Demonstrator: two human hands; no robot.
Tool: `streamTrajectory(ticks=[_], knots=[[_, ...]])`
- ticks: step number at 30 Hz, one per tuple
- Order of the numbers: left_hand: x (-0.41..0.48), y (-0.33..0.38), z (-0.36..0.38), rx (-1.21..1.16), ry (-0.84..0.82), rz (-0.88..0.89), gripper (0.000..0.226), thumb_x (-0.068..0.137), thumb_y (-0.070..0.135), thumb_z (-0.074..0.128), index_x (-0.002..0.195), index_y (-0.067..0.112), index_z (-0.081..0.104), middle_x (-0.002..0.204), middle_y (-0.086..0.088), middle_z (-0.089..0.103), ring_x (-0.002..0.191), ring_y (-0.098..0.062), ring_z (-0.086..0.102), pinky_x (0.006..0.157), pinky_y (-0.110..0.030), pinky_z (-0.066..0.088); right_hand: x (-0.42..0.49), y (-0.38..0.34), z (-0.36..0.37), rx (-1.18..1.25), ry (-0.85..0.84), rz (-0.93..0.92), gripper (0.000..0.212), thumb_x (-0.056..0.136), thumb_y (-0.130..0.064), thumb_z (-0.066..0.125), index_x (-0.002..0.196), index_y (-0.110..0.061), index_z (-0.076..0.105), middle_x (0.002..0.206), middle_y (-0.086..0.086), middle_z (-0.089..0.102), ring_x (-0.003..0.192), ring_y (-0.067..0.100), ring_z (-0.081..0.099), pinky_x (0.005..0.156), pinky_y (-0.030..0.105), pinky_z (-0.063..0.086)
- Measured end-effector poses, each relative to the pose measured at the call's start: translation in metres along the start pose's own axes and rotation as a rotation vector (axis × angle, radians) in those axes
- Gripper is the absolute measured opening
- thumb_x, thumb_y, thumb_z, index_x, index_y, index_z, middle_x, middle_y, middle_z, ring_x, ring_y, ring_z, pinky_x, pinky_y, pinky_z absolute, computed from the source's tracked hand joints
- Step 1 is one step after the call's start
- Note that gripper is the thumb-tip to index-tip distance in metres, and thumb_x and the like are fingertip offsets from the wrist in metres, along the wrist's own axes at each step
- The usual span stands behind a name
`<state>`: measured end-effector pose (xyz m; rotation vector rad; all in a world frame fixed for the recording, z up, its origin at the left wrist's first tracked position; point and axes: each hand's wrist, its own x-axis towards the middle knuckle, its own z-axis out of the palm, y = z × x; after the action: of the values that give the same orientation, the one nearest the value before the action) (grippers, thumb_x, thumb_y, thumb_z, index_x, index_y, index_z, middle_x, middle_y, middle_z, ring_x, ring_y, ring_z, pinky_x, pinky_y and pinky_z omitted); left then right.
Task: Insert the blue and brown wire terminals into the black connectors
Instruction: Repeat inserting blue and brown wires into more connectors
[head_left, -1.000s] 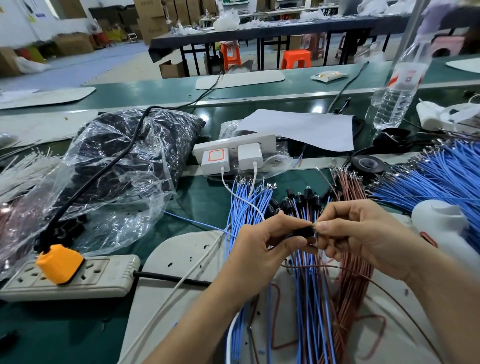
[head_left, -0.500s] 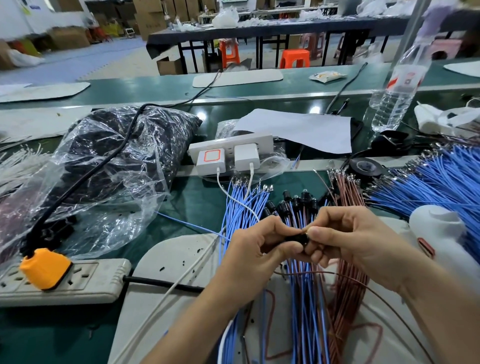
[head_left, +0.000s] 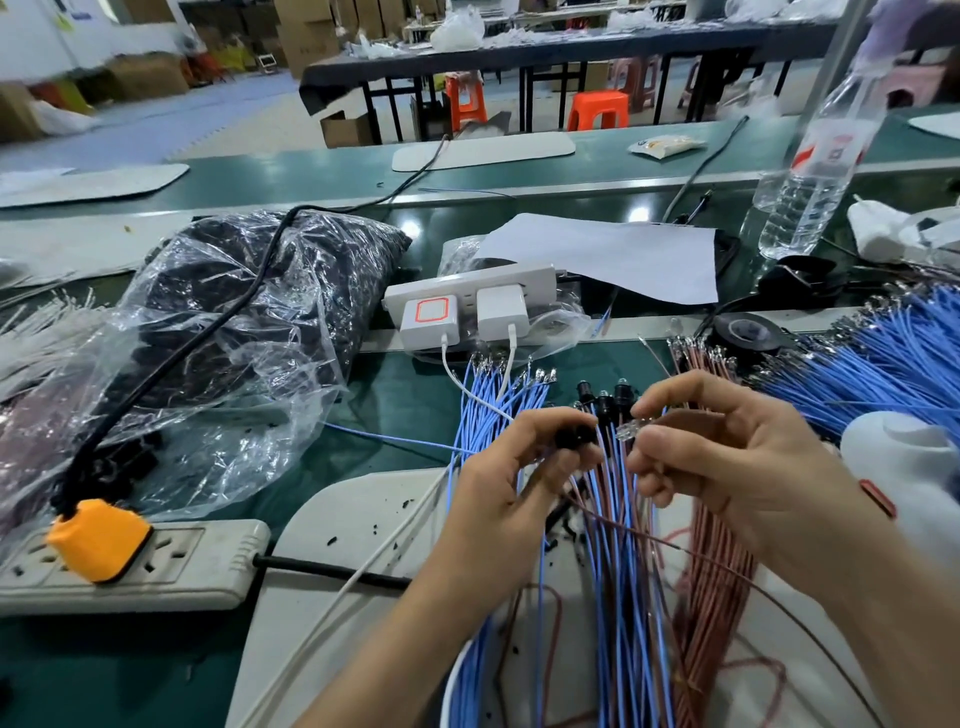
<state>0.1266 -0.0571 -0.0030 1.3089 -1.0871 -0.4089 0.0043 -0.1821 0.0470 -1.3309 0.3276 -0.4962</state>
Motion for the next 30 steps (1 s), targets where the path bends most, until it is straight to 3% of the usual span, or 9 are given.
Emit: streamTrajectory(ticks=[5,9,13,17,20,22,24,28,30], knots=[[0.0,-0.001,0.001,-0.04,-0.033,0.019,0.027,0.093,-0.005,0.046,0.106,0.016,0.056,0.117,0.001,0.066,0.116,-0.017,0.059,0.1,-0.032,0.045,-0.003,0.002,0.009,-0.015,0.014,-0.071,0.014,0.062,-0.023,0.072,0.072,-0.014,0.07,0.062,0.021,0.066,0.048,0.027,0.063,0.046,0.026,0.052],[-0.001,-0.002,0.001,-0.082,-0.046,-0.002,0.027,0.091,-0.005,0.046,0.106,0.014,0.056,0.118,0.0,0.066,0.116,-0.021,0.059,0.101,-0.041,0.046,-0.005,0.006,0.015,-0.032,0.032,-0.126,0.008,0.068,-0.012,0.067,0.072,-0.006,0.064,0.063,0.021,0.066,0.05,0.027,0.062,0.047,0.025,0.052],[-0.001,0.0,0.002,-0.02,-0.036,-0.007,0.028,0.091,-0.001,0.049,0.105,0.022,0.058,0.102,0.01,0.068,0.103,-0.015,0.064,0.093,-0.032,0.049,-0.004,0.008,0.017,-0.039,0.036,-0.128,0.023,0.07,-0.007,0.064,0.079,0.01,0.051,0.061,0.02,0.066,0.048,0.024,0.062,0.046,0.024,0.051],[-0.001,0.0,0.003,0.087,-0.014,-0.003,0.026,0.088,0.003,0.058,0.103,0.025,0.059,0.094,0.01,0.069,0.093,-0.01,0.065,0.085,-0.025,0.05,-0.004,0.009,0.017,-0.178,0.076,-0.169,0.017,0.073,-0.002,0.066,0.077,0.008,0.053,0.061,0.019,0.067,0.047,0.024,0.063,0.046,0.024,0.052],[-0.001,-0.001,0.003,0.178,0.007,0.029,0.026,0.084,0.004,0.065,0.101,0.024,0.063,0.092,0.015,0.07,0.091,-0.004,0.067,0.098,-0.02,0.042,-0.004,0.01,0.013,-0.345,0.112,-0.178,0.012,0.079,0.005,0.067,0.074,0.001,0.057,0.061,0.017,0.067,0.046,0.024,0.062,0.046,0.027,0.053],[-0.001,-0.002,0.003,0.236,0.004,0.055,0.026,0.082,0.008,0.067,0.1,0.028,0.064,0.09,0.021,0.07,0.088,0.0,0.068,0.11,-0.026,0.032,-0.003,0.008,0.009,-0.362,0.108,-0.125,0.012,0.08,0.006,0.067,0.072,0.002,0.058,0.058,0.018,0.066,0.043,0.024,0.06,0.042,0.027,0.05],[-0.002,-0.003,0.004,0.238,-0.014,0.065,0.026,0.08,0.011,0.069,0.099,0.028,0.065,0.09,0.024,0.07,0.086,0.003,0.068,0.113,-0.032,0.031,-0.002,0.006,0.005,-0.32,0.096,-0.039,0.011,0.08,0.008,0.066,0.073,0.006,0.057,0.055,0.02,0.064,0.041,0.025,0.058,0.039,0.026,0.047],[-0.002,-0.003,0.007,0.27,-0.036,0.082,0.024,0.078,0.009,0.069,0.1,0.017,0.067,0.092,0.018,0.071,0.079,0.006,0.068,0.112,-0.013,0.021,-0.002,0.002,0.0,-0.285,0.08,0.066,0.009,0.08,0.009,0.065,0.076,0.009,0.057,0.057,0.024,0.063,0.043,0.028,0.058,0.039,0.026,0.047],[-0.002,-0.002,0.008,0.265,-0.04,0.074,0.024,0.079,0.008,0.07,0.1,0.02,0.066,0.09,0.013,0.072,0.078,0.006,0.068,0.111,-0.01,0.018,-0.003,0.001,0.0,-0.281,0.072,0.083,0.009,0.08,0.009,0.064,0.075,0.009,0.057,0.057,0.025,0.063,0.043,0.028,0.058,0.039,0.026,0.047]])
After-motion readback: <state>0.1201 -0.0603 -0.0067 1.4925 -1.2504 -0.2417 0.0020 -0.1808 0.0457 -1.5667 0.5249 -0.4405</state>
